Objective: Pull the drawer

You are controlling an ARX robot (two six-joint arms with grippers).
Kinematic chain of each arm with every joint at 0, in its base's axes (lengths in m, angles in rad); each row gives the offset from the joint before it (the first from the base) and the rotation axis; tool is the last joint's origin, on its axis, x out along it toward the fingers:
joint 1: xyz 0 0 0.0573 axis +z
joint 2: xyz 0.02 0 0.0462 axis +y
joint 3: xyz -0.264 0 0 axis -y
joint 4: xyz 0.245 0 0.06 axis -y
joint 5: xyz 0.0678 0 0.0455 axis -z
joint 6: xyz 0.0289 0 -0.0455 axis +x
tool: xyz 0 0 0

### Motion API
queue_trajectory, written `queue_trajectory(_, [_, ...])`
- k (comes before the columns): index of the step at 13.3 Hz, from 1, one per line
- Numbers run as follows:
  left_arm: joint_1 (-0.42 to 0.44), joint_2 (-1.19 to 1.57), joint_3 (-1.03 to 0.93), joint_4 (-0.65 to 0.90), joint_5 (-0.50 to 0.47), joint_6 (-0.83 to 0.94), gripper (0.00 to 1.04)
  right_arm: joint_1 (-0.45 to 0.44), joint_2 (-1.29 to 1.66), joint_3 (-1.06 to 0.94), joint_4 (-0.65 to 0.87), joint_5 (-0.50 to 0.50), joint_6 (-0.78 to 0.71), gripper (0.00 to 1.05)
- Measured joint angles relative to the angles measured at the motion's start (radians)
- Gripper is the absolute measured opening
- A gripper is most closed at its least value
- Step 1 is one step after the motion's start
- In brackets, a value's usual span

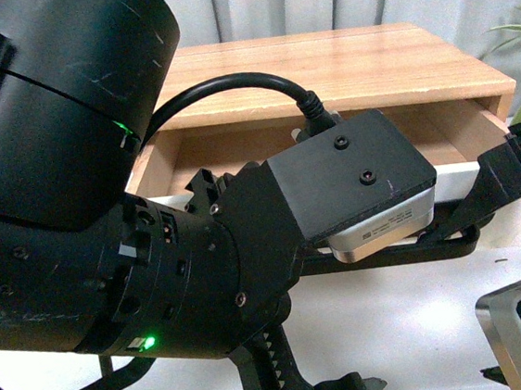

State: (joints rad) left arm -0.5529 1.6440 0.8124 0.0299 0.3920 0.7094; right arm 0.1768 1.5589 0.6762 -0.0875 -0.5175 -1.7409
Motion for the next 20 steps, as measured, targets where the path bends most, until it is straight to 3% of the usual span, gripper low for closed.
queue_trajectory(4, [0.006,-0.068,-0.007,-0.013,-0.001,-0.033,0.98,-0.017,-0.074,-0.002,-0.080,-0.012,0.019,0.98])
queue_trajectory(8, [0.045,-0.188,-0.007,-0.028,0.086,-0.169,0.98,-0.076,-0.188,0.080,-0.265,-0.102,0.084,0.98])
queue_trajectory(13, [0.181,-0.327,-0.053,0.187,0.167,-0.423,0.98,-0.185,-0.219,0.161,-0.332,-0.236,0.244,0.98])
queue_trajectory(15, [0.309,-0.382,-0.109,0.370,0.158,-0.619,0.98,-0.246,-0.222,0.166,-0.224,-0.332,0.439,0.98])
queue_trajectory(16, [0.384,-0.418,-0.141,0.455,0.129,-0.726,0.98,-0.275,-0.243,0.137,-0.082,-0.353,0.586,0.98])
queue_trajectory(18, [0.536,-0.504,-0.227,0.496,0.039,-0.879,0.98,-0.338,-0.260,0.062,0.259,-0.246,0.956,0.98])
queue_trajectory(20, [0.687,-0.617,-0.351,0.495,-0.003,-0.917,0.98,-0.428,-0.285,-0.023,0.461,-0.077,1.397,0.98])
